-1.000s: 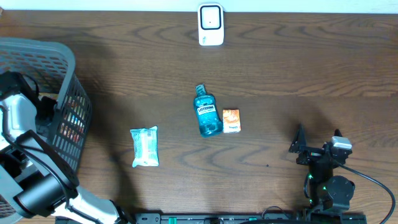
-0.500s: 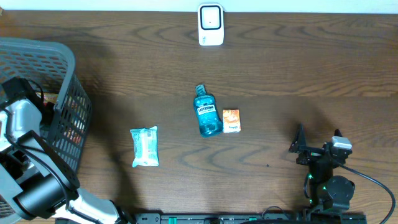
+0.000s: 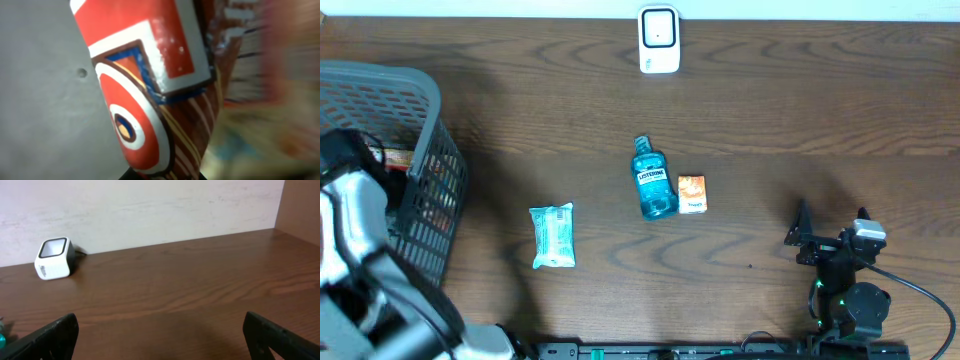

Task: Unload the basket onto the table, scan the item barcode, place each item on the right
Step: 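Reach the left gripper into the basket toward the red Top snack bag, then carry the red Top bag with the left gripper beside the Listerine bottle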

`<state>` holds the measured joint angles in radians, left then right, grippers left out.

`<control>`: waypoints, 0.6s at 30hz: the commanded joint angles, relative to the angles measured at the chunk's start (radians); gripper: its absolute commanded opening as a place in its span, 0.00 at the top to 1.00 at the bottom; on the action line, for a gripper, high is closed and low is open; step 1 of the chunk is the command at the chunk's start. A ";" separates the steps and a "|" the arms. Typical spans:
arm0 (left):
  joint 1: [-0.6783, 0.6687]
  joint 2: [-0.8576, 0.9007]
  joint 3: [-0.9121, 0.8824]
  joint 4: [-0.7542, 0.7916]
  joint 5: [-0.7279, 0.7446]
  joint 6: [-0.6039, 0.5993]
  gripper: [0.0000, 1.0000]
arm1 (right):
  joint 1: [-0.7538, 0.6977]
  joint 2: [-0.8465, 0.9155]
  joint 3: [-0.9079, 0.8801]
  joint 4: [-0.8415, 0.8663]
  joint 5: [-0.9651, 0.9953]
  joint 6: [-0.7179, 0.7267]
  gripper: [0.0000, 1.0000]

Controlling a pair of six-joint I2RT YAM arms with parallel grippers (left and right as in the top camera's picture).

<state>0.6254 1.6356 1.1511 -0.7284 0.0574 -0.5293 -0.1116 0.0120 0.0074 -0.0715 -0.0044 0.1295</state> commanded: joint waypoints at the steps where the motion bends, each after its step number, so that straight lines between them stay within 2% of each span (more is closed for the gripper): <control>1: 0.000 -0.196 0.016 0.005 -0.005 -0.053 0.92 | 0.001 -0.005 -0.002 -0.003 0.002 0.008 0.01; 5: 0.000 -0.416 0.016 0.025 0.011 -0.128 0.92 | 0.001 -0.005 -0.002 -0.004 0.002 0.008 0.01; 10: -0.029 -0.656 0.016 0.100 0.199 -0.142 0.92 | 0.001 -0.005 -0.002 -0.003 0.002 0.008 0.01; 13: -0.105 -0.760 0.016 0.135 0.272 -0.134 0.92 | 0.001 -0.005 -0.002 -0.004 0.002 0.008 0.01; 18: -0.312 -0.810 0.016 0.144 0.275 -0.083 0.93 | 0.001 -0.005 -0.002 -0.004 0.002 0.008 0.01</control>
<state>0.4042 0.8211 1.1576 -0.5934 0.2817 -0.6506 -0.1116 0.0120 0.0074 -0.0711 -0.0044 0.1295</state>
